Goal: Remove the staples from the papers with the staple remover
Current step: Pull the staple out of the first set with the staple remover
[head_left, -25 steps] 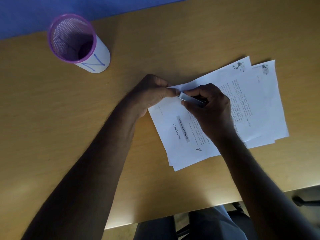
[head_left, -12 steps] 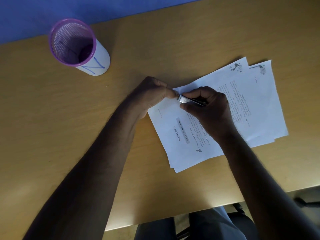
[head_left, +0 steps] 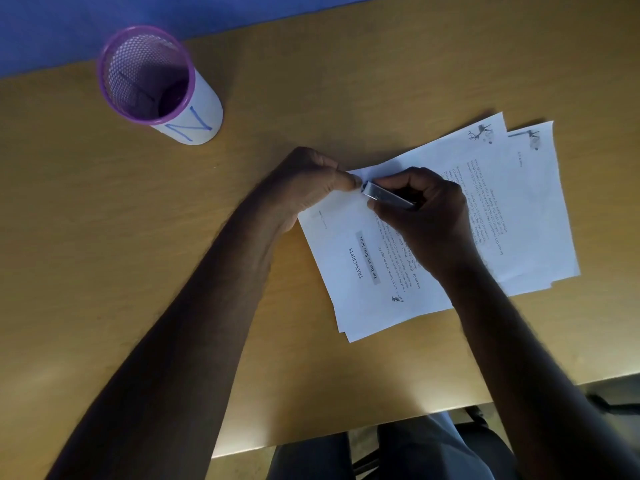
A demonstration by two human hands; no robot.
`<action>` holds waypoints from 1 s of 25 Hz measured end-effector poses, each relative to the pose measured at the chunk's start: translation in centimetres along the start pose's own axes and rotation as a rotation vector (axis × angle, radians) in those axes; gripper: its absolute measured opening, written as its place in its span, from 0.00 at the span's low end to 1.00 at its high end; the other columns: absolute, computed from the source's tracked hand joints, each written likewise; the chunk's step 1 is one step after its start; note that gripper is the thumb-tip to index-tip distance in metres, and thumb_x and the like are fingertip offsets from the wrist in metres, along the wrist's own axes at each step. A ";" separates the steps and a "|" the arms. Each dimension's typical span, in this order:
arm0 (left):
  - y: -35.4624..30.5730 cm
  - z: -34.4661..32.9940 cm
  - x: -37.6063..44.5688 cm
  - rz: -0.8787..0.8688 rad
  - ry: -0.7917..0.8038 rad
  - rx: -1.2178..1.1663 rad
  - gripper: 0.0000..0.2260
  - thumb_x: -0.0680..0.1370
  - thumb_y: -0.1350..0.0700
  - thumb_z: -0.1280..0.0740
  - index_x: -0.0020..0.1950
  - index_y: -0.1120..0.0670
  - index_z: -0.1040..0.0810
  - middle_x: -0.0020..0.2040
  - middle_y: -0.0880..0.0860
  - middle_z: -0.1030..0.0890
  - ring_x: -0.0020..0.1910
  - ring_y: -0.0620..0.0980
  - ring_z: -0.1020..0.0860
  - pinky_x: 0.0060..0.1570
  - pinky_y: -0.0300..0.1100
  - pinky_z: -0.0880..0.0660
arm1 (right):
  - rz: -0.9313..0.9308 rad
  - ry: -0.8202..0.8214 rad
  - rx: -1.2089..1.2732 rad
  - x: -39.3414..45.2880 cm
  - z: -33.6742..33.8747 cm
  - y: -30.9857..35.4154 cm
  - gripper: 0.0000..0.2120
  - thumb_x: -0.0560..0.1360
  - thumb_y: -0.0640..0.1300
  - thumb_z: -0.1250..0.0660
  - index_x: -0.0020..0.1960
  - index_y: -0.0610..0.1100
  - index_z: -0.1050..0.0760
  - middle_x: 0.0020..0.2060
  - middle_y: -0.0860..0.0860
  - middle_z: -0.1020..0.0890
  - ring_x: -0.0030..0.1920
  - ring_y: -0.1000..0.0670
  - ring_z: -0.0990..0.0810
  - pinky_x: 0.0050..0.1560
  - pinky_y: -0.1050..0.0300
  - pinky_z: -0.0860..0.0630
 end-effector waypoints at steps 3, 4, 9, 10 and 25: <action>0.0 0.0 0.0 0.002 -0.008 0.001 0.08 0.75 0.58 0.23 0.47 0.63 0.13 0.39 0.55 0.12 0.31 0.45 0.18 0.31 0.31 0.27 | -0.005 -0.001 -0.006 0.1 -0.1 0.2 0.09 0.73 0.43 0.21 0.52 0.51 0.15 0.47 0.54 0.13 0.47 0.57 0.14 0.48 0.57 0.16; 0.0 0.0 0.0 -0.001 -0.009 0.008 0.08 0.74 0.58 0.23 0.47 0.63 0.13 0.40 0.56 0.12 0.32 0.45 0.18 0.31 0.31 0.27 | -0.005 -0.002 -0.002 0.1 -0.1 0.3 0.09 0.73 0.43 0.21 0.52 0.52 0.15 0.47 0.54 0.13 0.47 0.57 0.14 0.48 0.58 0.16; -0.1 0.0 -0.1 0.006 -0.003 0.019 0.09 0.74 0.58 0.23 0.49 0.63 0.13 0.45 0.58 0.11 0.39 0.49 0.16 0.40 0.36 0.25 | 0.005 0.005 -0.011 0.2 -0.1 0.3 0.10 0.72 0.43 0.20 0.52 0.50 0.14 0.47 0.52 0.13 0.47 0.56 0.14 0.49 0.58 0.17; -0.1 0.0 -0.1 0.008 -0.004 0.021 0.09 0.74 0.58 0.23 0.50 0.63 0.13 0.46 0.59 0.11 0.40 0.51 0.16 0.41 0.38 0.25 | 0.003 0.009 -0.006 0.2 -0.1 0.2 0.10 0.72 0.43 0.20 0.52 0.51 0.14 0.47 0.52 0.12 0.47 0.56 0.14 0.49 0.59 0.17; 0.0 -0.2 0.3 -0.010 -0.050 -0.012 0.14 0.72 0.58 0.22 0.50 0.68 0.16 0.42 0.62 0.18 0.40 0.50 0.25 0.36 0.40 0.32 | 0.073 0.086 0.001 -1.1 -1.4 1.3 0.14 0.70 0.39 0.20 0.47 0.58 0.16 0.48 0.57 0.13 0.50 0.57 0.14 0.52 0.60 0.18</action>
Point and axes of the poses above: each hand's wrist, its own x-axis towards the middle knuckle, its own z-axis out of the back of the hand, y = z × x, the point moved 9 cm from there along x, towards the middle knuckle
